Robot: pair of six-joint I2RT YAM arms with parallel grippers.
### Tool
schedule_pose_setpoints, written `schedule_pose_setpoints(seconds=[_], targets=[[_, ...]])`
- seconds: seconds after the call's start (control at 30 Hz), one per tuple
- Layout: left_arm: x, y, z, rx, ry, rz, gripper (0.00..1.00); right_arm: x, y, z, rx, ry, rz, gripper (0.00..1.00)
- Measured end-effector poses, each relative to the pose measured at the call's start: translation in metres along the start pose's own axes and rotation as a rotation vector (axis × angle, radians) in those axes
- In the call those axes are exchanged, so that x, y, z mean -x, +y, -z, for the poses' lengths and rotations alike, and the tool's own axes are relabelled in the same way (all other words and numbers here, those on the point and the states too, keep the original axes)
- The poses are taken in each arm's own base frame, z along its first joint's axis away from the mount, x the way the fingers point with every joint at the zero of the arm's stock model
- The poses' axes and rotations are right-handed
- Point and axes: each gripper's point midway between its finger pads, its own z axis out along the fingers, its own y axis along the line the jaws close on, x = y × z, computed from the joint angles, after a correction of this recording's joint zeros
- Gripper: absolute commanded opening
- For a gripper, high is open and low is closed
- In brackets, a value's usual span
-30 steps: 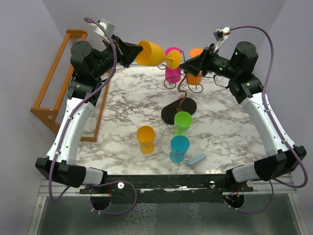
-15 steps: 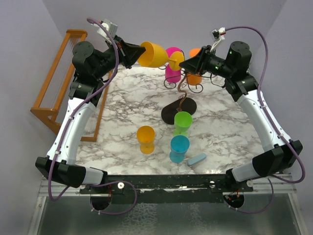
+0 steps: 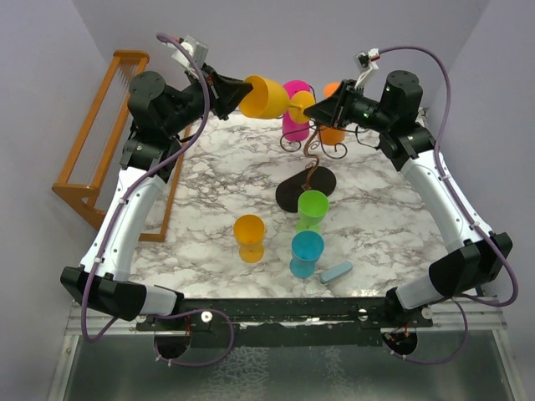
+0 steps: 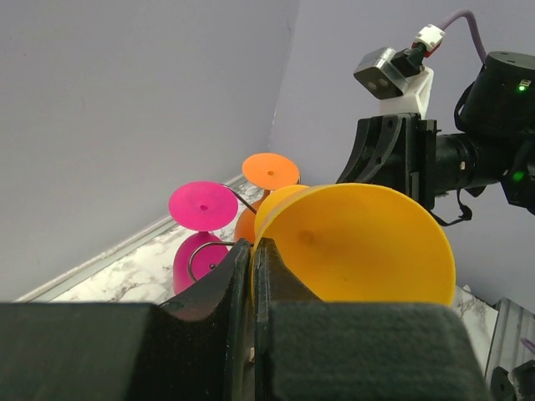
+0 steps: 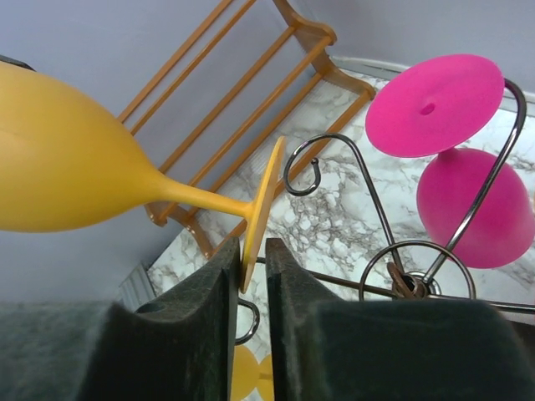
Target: Place the wine glass upside down on the wine glass rack
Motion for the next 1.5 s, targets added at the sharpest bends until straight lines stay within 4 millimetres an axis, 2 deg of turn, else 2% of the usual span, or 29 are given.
schedule_pose_setpoints(seconds=[0.13,0.37,0.57,0.77,0.97,1.17,1.4,1.5], targets=[[-0.003,0.000,0.000,0.000,0.010,-0.006,0.04,-0.002,0.000,-0.002,0.000,0.005,-0.009,0.01],[-0.011,0.003,-0.001,0.004,0.026,-0.007,0.25,0.000,-0.005,-0.002,-0.028,-0.007,-0.009,0.01],[-0.015,0.003,0.000,0.005,0.034,-0.006,0.43,0.011,-0.008,-0.001,-0.057,-0.036,0.049,0.01],[-0.018,0.000,0.009,0.013,0.057,-0.023,0.53,0.021,-0.015,0.004,-0.115,-0.069,0.136,0.01],[-0.016,-0.001,0.022,0.052,0.071,-0.072,0.61,0.039,-0.015,0.023,-0.196,-0.125,0.250,0.01],[-0.018,0.007,0.035,0.119,0.106,-0.137,0.72,0.073,-0.005,0.049,-0.284,-0.215,0.386,0.01],[-0.021,0.017,0.053,0.205,0.150,-0.217,0.86,0.109,0.006,0.086,-0.396,-0.291,0.543,0.01],[-0.022,0.024,0.061,0.253,0.169,-0.244,0.88,0.121,0.009,0.105,-0.447,-0.314,0.600,0.01]])
